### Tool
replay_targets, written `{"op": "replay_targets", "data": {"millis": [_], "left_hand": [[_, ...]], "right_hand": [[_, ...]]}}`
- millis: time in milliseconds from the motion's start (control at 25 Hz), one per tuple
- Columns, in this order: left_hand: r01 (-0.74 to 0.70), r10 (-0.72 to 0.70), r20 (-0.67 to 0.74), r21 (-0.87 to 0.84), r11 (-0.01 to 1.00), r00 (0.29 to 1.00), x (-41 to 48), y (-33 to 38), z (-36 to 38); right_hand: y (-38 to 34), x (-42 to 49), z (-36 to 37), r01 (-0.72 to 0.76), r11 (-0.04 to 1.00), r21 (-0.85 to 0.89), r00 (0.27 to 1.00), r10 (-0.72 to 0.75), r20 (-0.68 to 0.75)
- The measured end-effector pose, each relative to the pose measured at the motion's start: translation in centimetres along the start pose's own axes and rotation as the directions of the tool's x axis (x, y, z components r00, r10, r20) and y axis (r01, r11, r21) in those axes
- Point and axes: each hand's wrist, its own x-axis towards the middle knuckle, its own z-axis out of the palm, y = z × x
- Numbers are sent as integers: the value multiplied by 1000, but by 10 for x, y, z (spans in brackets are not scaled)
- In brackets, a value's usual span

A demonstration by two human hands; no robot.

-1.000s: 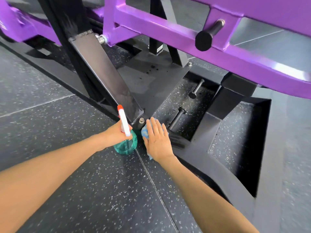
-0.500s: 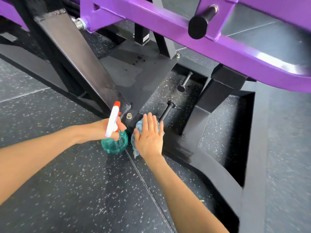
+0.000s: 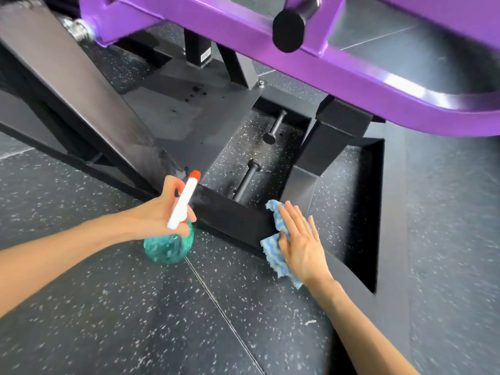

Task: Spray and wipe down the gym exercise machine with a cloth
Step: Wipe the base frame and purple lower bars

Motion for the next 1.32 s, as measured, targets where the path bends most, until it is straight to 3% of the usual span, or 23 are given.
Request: {"op": "replay_targets", "data": {"millis": [240,480,640,880,1000,1080,1240,1320], "left_hand": [[-128,126,112,14,992,986,19,45,29],[-63,62,15,125,990,998,66,115,68],[-53,44,56,183,982,997,76,129,79],[-37,43,-10,371,928,999,68,107,84],[-100,112,-24,287,953,993,55,71,77],[-184,192,-18,214,959,981,49,54,73],[-241,253,-91,127,962,963,49,36,70],[-240,255,-165,104,965,953,45,26,70]], "right_hand": [[11,7,-5,-98,979,177,990,114,-83],[9,2,-10,-132,953,274,979,169,-118],[14,0,-6,-131,941,313,978,175,-115],[14,0,-3,1,989,148,964,39,-264],[22,17,-15,67,970,233,997,-55,-61],[35,49,-21,24,977,211,1000,-23,-8],[36,114,-22,-206,958,201,978,211,-3],[19,85,-4,-201,965,168,974,215,-75]]}}
